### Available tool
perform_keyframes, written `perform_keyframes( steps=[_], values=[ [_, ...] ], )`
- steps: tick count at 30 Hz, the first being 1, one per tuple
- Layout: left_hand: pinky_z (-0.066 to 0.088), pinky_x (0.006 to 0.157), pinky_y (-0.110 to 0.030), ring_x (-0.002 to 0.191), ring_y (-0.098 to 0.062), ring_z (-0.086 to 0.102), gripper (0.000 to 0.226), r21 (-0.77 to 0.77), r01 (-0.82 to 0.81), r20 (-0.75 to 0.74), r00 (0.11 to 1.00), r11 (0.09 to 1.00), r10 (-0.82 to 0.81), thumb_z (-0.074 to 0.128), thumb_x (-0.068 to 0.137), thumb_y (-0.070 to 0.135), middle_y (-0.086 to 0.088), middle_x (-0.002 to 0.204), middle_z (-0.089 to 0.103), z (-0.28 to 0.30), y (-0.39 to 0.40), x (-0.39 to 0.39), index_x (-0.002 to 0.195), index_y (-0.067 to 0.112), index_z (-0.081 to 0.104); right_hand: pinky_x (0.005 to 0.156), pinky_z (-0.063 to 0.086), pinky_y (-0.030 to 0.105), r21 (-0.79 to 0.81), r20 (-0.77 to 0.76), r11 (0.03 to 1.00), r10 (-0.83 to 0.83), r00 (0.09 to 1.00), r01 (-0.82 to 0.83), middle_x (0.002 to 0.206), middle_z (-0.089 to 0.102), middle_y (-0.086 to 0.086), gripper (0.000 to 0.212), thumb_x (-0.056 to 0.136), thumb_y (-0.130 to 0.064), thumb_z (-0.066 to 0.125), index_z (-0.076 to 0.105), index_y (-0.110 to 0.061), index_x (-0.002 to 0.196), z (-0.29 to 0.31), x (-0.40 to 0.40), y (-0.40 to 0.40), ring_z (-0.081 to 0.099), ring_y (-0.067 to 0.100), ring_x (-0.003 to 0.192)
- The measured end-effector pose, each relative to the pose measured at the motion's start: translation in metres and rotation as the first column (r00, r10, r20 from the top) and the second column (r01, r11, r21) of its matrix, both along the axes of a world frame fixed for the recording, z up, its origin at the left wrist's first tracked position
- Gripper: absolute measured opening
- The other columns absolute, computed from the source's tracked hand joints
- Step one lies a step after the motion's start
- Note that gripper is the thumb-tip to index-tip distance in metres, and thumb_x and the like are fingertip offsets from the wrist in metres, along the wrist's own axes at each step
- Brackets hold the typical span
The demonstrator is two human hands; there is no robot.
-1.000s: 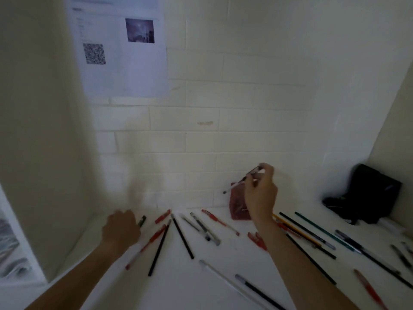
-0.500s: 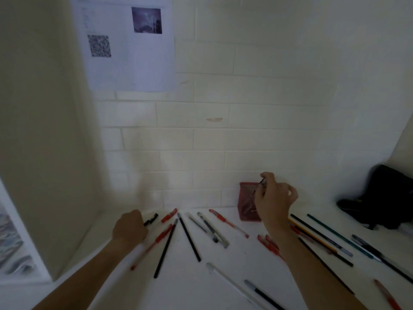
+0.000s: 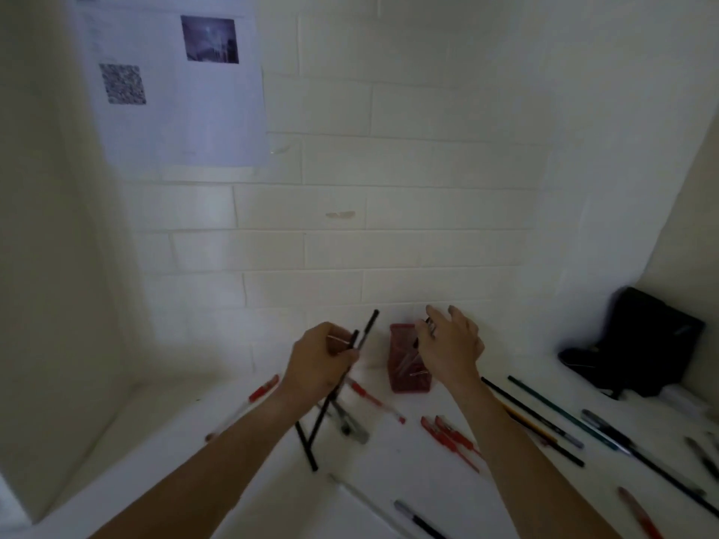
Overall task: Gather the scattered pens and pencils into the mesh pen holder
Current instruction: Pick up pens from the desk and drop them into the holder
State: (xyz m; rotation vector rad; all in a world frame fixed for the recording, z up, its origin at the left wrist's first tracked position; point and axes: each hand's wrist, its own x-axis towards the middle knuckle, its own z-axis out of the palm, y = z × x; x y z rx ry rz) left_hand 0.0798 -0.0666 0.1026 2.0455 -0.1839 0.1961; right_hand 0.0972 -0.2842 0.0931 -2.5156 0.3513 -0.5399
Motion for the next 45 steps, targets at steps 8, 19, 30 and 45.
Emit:
perform_keyframes(
  steps=[8,19,30,45],
  values=[
    [0.059,0.089,-0.040,0.086,-0.014,0.075,0.012,-0.066,0.151,0.086,0.986,0.986,-0.145,0.077,0.079,0.017,0.003,0.089,0.079,0.011,-0.072,0.026,0.089,0.022,0.077,0.116,0.025,0.045,0.199,0.248,0.967,0.104,0.963,-0.156,0.151,0.045,0.001,0.034,0.094,-0.054,0.050,0.076,-0.033,0.101,0.013,-0.002,-0.008,0.028,0.023,0.144],
    [0.061,0.084,-0.038,0.083,-0.016,0.073,0.014,-0.339,-0.025,0.324,0.935,0.940,0.142,0.071,0.087,0.013,0.002,0.087,0.075,0.035,-0.076,0.050,0.101,0.015,0.074,0.100,0.050,0.040,0.510,0.633,0.820,-0.153,0.759,-0.260,0.127,0.051,0.000,0.005,0.092,-0.032,0.067,0.069,-0.029,0.095,0.015,0.003,-0.022,0.052,0.014,0.119],
    [0.058,0.080,-0.029,0.085,-0.014,0.069,0.015,-0.187,0.038,0.492,0.868,0.982,0.060,0.072,0.087,0.014,0.000,0.091,0.073,0.037,-0.107,0.068,0.102,0.012,0.071,0.089,0.038,0.020,0.168,0.389,0.985,-0.034,0.921,-0.034,0.126,0.052,0.007,0.014,0.088,-0.024,0.070,0.073,-0.015,0.098,-0.044,0.011,-0.008,0.049,0.022,0.117],
    [0.050,0.077,-0.020,0.084,-0.010,0.060,0.028,0.159,-0.013,0.352,0.935,0.987,-0.045,0.072,0.085,0.017,-0.002,0.100,0.065,-0.016,-0.093,0.066,0.112,0.013,0.065,0.071,0.038,0.017,0.252,0.450,0.967,-0.086,0.889,-0.034,0.104,0.057,0.003,0.021,0.094,-0.030,0.062,0.057,-0.014,0.106,-0.048,-0.006,0.003,0.052,0.016,0.094]
  ],
)
